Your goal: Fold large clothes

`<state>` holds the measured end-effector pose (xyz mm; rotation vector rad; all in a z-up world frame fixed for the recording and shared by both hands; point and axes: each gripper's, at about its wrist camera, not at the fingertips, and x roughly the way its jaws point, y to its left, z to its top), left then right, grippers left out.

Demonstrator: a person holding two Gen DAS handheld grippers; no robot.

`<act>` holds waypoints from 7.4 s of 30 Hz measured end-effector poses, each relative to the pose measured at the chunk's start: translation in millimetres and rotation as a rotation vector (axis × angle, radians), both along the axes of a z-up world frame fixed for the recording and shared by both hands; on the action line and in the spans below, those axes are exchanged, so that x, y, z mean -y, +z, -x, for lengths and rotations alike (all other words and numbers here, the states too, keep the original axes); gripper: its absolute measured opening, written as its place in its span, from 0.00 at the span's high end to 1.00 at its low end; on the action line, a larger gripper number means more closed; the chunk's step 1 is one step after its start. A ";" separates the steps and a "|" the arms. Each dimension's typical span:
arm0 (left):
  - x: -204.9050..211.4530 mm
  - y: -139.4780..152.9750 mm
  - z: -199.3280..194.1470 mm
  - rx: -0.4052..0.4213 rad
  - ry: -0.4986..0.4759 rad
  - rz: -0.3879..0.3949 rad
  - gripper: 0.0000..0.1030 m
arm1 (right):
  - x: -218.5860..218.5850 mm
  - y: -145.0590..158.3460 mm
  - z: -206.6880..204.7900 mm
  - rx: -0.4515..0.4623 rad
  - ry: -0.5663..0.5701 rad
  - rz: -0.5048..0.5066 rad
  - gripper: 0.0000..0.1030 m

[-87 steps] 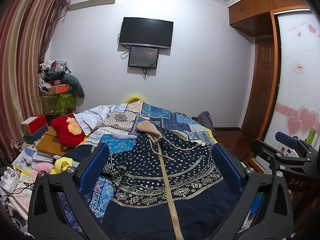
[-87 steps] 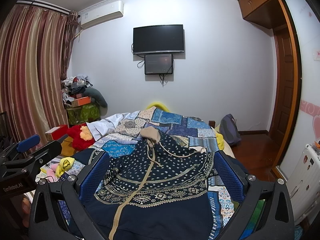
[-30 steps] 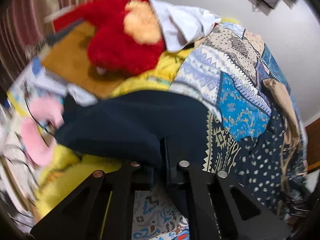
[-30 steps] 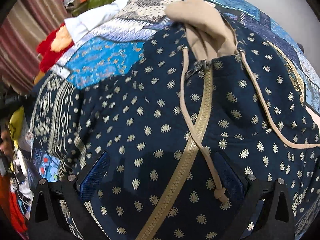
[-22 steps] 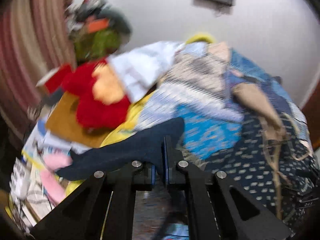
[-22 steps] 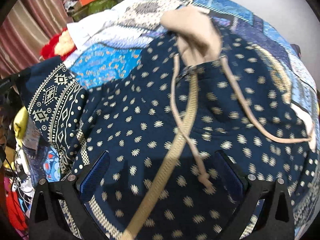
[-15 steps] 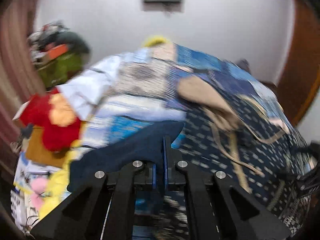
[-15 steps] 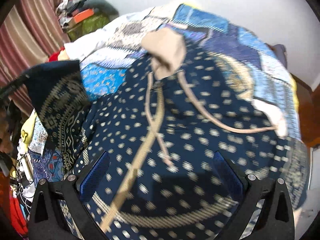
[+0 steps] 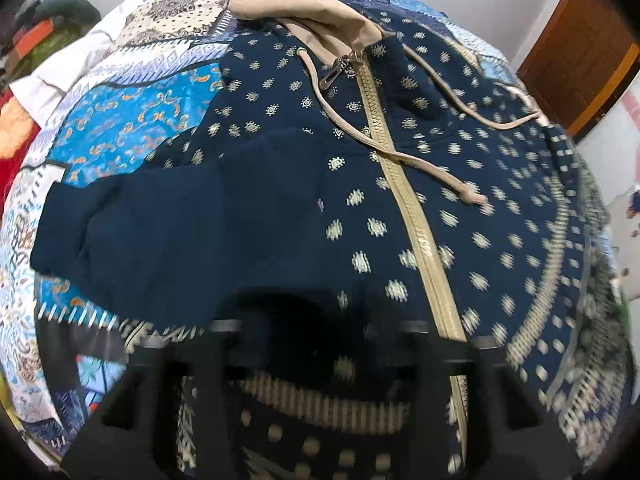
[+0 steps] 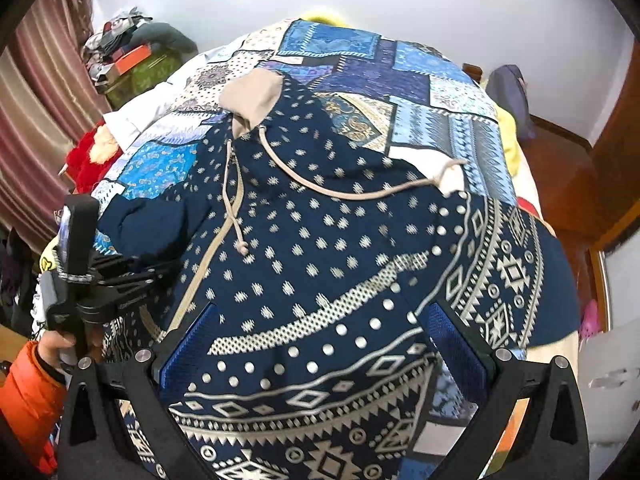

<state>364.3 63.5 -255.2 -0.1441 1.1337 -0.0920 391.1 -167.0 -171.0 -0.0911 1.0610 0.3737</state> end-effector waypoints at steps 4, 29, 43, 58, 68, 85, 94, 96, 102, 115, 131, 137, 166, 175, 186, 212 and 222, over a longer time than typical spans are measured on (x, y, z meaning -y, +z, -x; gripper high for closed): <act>-28.9 28.7 19.9 0.050 0.023 0.023 0.26 | 1.3 -5.6 3.8 -0.003 0.005 0.000 0.00; -159.8 4.5 -19.4 0.055 0.475 0.013 0.90 | -2.8 -24.6 -11.0 -0.016 -0.020 -0.033 0.00; 63.7 186.9 -48.9 0.397 -0.064 -0.049 0.90 | 56.3 -1.9 3.7 0.040 -0.118 -0.131 0.00; 222.8 36.9 -58.3 0.019 -0.384 -0.040 0.89 | 130.8 3.2 27.6 0.056 -0.218 -0.089 0.00; 172.8 102.4 -15.0 0.177 -0.399 -0.038 0.24 | 126.9 0.1 22.6 0.038 -0.232 -0.093 0.00; -48.2 -28.5 7.1 -0.040 -0.006 -0.307 0.15 | -16.2 -66.9 -48.0 -0.015 -0.032 0.176 0.00; -88.1 -47.0 16.3 -0.056 0.093 -0.207 0.14 | 2.9 -83.1 -56.6 -0.050 -0.009 0.319 0.00; -91.8 -45.7 18.1 -0.065 0.102 -0.210 0.14 | 15.5 -81.3 -52.7 -0.057 -0.020 0.308 0.00; -89.3 -33.2 29.6 -0.072 0.104 -0.266 0.15 | 51.6 -70.0 -35.4 -0.122 -0.106 0.157 0.00; -26.7 61.0 -2.3 0.116 0.014 -0.254 0.15 | 148.9 8.4 3.5 0.059 -0.293 0.080 0.00; 136.4 22.3 -77.6 0.035 -0.261 -0.123 0.14 | 269.0 -59.0 -28.9 -0.115 -0.605 -0.137 0.00; 169.2 8.8 -85.9 0.030 -0.306 -0.127 0.13 | 294.0 -108.8 -59.5 -0.212 -0.704 -0.277 0.00; 156.5 109.7 -35.3 0.278 -0.299 -0.181 0.12 | 203.7 36.8 -66.4 0.150 -0.499 -0.419 0.92; 96.5 131.5 -1.6 0.323 -0.220 -0.163 0.12 | 57.1 50.2 -49.5 0.105 -0.197 -0.391 0.92; 17.4 87.7 27.6 0.190 -0.094 -0.146 0.12 | -17.9 -81.3 -38.9 -0.238 -0.172 -0.159 0.91; 257.6 89.9 -55.7 0.168 -0.530 -0.144 0.12 | 174.2 -12.1 38.6 -0.046 -0.381 -0.098 0.91; 363.5 28.6 -90.0 0.105 -0.663 -0.308 0.42 | 244.8 -35.7 49.2 -0.091 -0.520 -0.118 0.91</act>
